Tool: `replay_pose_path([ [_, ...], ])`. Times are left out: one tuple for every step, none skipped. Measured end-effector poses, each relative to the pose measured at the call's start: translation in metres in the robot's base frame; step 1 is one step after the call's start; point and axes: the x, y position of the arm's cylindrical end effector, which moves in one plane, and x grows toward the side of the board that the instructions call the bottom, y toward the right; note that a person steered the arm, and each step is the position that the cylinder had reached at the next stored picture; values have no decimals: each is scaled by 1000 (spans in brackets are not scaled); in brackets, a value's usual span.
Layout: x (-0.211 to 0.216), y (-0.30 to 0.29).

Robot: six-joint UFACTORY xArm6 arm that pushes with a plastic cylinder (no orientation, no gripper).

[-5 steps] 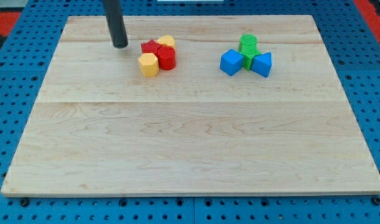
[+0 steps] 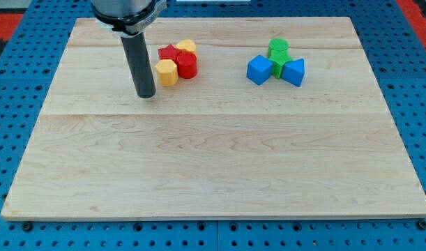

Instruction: Push yellow hexagon into red star

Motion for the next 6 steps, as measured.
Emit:
replay_pose_path([
  [0,10],
  [-8,14],
  [-22,14],
  [-29,14],
  [-29,14],
  [-36,14],
])
